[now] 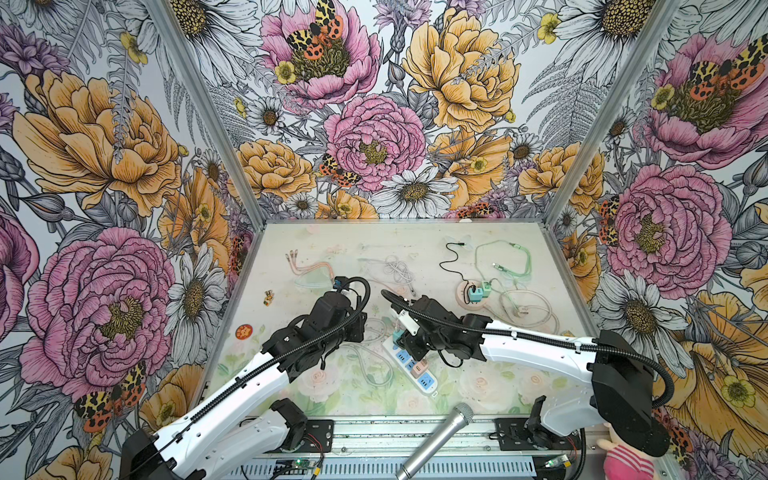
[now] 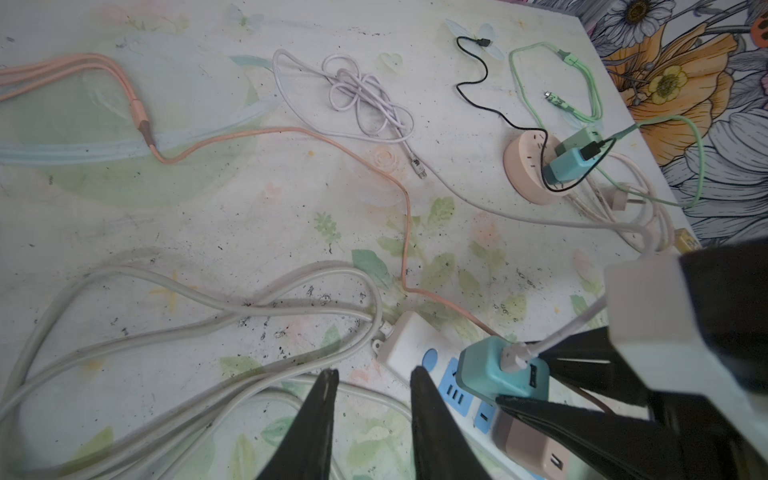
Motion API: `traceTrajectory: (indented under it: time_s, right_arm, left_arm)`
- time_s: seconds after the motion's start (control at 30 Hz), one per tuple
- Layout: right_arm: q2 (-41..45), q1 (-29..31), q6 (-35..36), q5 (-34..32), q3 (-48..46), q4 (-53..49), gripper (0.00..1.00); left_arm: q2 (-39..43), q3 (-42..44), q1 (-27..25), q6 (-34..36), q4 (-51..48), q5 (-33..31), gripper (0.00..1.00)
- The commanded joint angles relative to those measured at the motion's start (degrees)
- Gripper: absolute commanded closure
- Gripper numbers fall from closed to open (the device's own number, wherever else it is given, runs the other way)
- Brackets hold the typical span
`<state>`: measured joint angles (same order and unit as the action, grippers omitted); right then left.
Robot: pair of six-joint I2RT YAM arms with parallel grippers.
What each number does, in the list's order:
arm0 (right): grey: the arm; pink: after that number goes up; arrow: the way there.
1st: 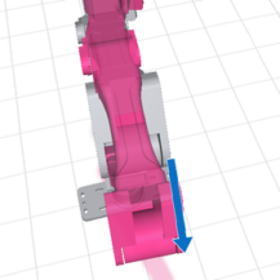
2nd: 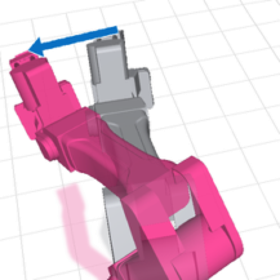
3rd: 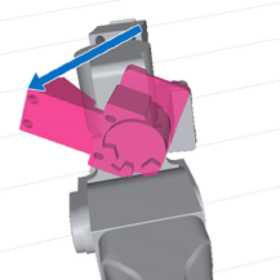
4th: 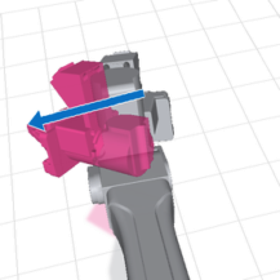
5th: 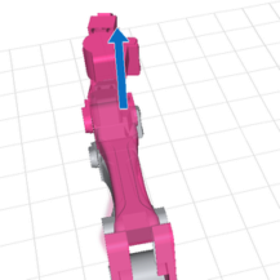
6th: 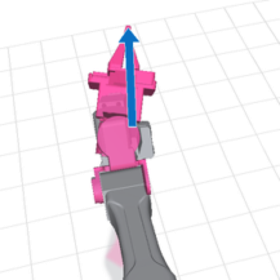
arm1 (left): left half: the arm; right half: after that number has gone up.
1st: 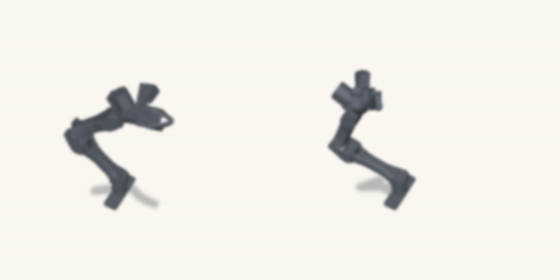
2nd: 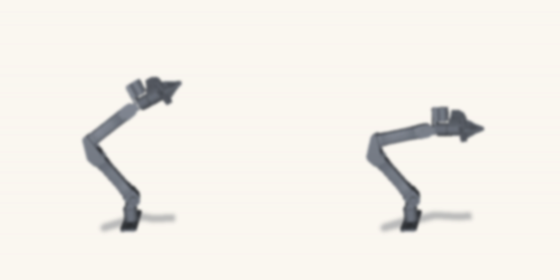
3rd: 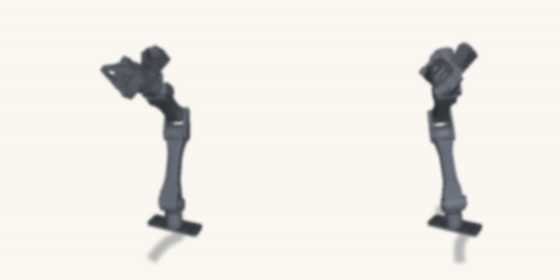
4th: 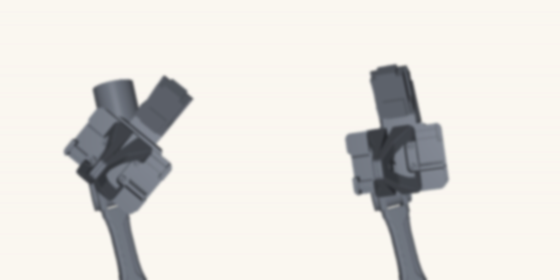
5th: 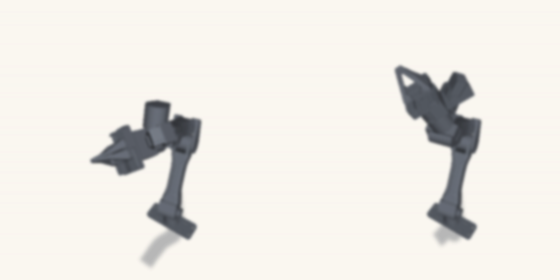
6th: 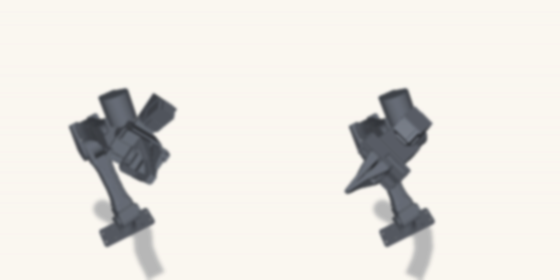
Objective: Insert the plug
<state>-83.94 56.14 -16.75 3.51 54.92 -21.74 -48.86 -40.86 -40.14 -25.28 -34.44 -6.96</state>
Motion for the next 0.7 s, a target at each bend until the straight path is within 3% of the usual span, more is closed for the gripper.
traceTrajectory:
  time_s: [0.0, 0.13, 0.3, 0.67]
  right_arm:
    - [2.69, -0.85, -2.93, 3.83, 2.49, 1.30, 1.00]
    - [4.39, -0.94, -4.86, 5.32, 3.34, 1.33, 1.00]
    - [5.95, -1.68, -6.85, 8.14, 3.64, 1.25, 1.00]
    - [8.53, -2.45, -9.17, 13.97, 3.10, 1.14, 1.00]
  left_arm:
    - [2.92, 1.76, -3.29, 3.19, 2.20, 1.82, 0.63]
    - [3.59, 3.01, -11.18, 4.83, 2.36, -0.72, 0.59]
    - [4.80, 6.04, -21.02, 6.35, 3.41, -8.37, 0.55]
    - [10.25, 13.04, -22.84, 12.39, 15.40, -8.86, 0.46]
